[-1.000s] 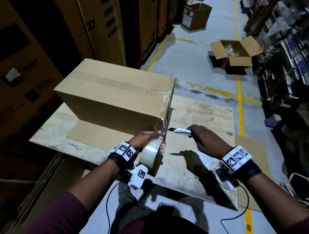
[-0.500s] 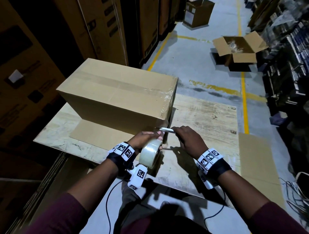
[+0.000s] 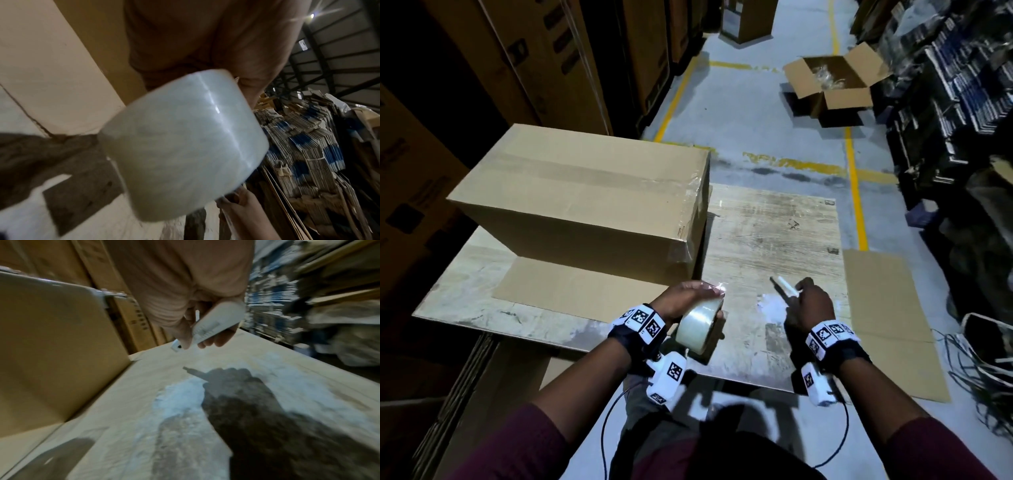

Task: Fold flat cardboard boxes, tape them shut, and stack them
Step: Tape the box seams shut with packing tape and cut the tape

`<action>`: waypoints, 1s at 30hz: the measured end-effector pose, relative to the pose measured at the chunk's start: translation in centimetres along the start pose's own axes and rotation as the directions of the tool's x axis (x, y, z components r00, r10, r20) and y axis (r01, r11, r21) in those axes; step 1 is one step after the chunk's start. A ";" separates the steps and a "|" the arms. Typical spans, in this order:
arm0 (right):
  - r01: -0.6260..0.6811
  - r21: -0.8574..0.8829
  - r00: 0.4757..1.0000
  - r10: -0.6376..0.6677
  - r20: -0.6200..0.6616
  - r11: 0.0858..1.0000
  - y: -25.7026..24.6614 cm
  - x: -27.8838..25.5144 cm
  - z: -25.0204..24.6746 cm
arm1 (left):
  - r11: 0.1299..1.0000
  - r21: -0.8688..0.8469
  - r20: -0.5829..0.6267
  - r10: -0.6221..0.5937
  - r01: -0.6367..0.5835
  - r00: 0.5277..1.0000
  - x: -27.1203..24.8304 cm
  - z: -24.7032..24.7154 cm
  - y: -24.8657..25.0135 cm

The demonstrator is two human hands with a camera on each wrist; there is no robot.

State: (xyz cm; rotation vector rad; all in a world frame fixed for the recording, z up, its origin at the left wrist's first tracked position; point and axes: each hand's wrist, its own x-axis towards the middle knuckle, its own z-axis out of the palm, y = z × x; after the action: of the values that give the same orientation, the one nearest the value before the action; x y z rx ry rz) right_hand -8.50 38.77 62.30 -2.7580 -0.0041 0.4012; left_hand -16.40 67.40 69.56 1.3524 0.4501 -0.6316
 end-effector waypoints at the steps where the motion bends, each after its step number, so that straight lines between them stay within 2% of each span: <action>1: -0.052 0.007 0.998 0.052 0.019 0.999 0.8 0.2 -0.1 | 1.000 0.004 0.015 0.005 -0.005 1.000 0.6 0.7 -0.1; 4: -0.151 0.004 0.984 0.150 0.097 0.989 2.2 0.6 -0.5 | 0.999 0.054 0.048 -0.002 -0.001 0.999 2.3 2.9 0.0; 5: -0.153 0.103 0.985 0.144 0.090 0.983 2.0 0.6 -0.8 | 0.997 0.081 0.064 -0.014 0.008 0.998 2.6 3.5 0.2; 6: -0.134 0.283 0.990 0.117 0.075 0.950 1.5 0.3 -1.5 | 0.993 0.116 0.079 -0.019 0.010 0.997 3.0 4.1 0.5; 7: -0.105 0.497 0.994 0.076 0.079 0.862 0.8 -0.3 -2.4 | 0.988 0.158 0.102 -0.018 0.002 0.995 3.2 4.7 0.7; 8: -0.097 0.683 0.993 0.021 0.119 0.724 -0.5 -1.0 -3.7 | 0.977 0.212 0.120 -0.019 -0.006 0.993 3.4 5.2 1.0; 9: -0.103 0.786 0.983 -0.056 0.173 0.610 -1.5 -1.9 -4.9 | 0.964 0.264 0.140 -0.017 -0.021 0.990 3.6 5.7 1.2; 10: -0.091 0.809 0.968 -0.140 0.209 0.580 -2.5 -2.3 -6.0 | 0.952 0.304 0.162 -0.016 -0.034 0.987 3.9 6.1 1.4; 12: 0.005 0.753 0.941 -0.259 0.220 0.659 -3.4 -2.4 -7.3 | 0.944 0.329 0.176 -0.021 -0.038 0.984 4.2 7.3 1.8; 14: 0.100 0.700 0.933 -0.310 0.180 0.707 -3.6 -1.8 -7.5 | 0.949 0.313 0.168 -0.022 -0.032 0.985 4.5 8.1 1.9; 17: 0.183 0.678 0.941 -0.327 0.090 0.712 -3.4 -1.5 -6.9 | 0.957 0.289 0.147 -0.018 -0.025 0.989 4.9 8.7 1.7; 19: 0.227 0.622 0.950 -0.310 0.028 0.749 -3.2 -1.6 -6.7 | 0.957 0.290 0.123 -0.018 -0.019 0.992 5.2 9.0 1.5; 21: 0.277 0.530 0.949 -0.315 -0.019 0.802 -3.3 -1.8 -6.3 | 0.957 0.289 0.070 -0.002 -0.018 0.998 5.6 9.4 1.0; 24: 0.395 0.349 0.917 -0.386 -0.098 0.850 -4.2 -2.3 -5.8 | 0.944 0.330 -0.057 0.029 -0.009 0.998 6.5 9.7 -0.2; 26: 0.383 0.322 0.923 -0.370 -0.103 0.866 -4.2 -2.1 -5.6 | 0.948 0.318 -0.072 0.004 0.019 0.997 6.8 9.6 -1.0; 28: 0.301 0.385 0.951 -0.302 -0.059 0.872 -3.5 -1.0 -5.1 | 0.948 0.314 -0.001 -0.058 0.055 0.998 6.9 9.7 -1.4; 30: 0.229 0.378 0.969 -0.247 -0.002 0.897 -3.0 0.3 -4.1 | 0.934 0.346 0.027 -0.107 0.091 0.994 7.0 9.7 -2.0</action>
State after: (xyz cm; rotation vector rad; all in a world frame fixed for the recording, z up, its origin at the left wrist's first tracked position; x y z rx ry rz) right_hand -6.96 40.17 66.94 -2.3323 -0.2495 0.3553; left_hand -13.02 56.58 65.32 1.6511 0.3834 -0.8522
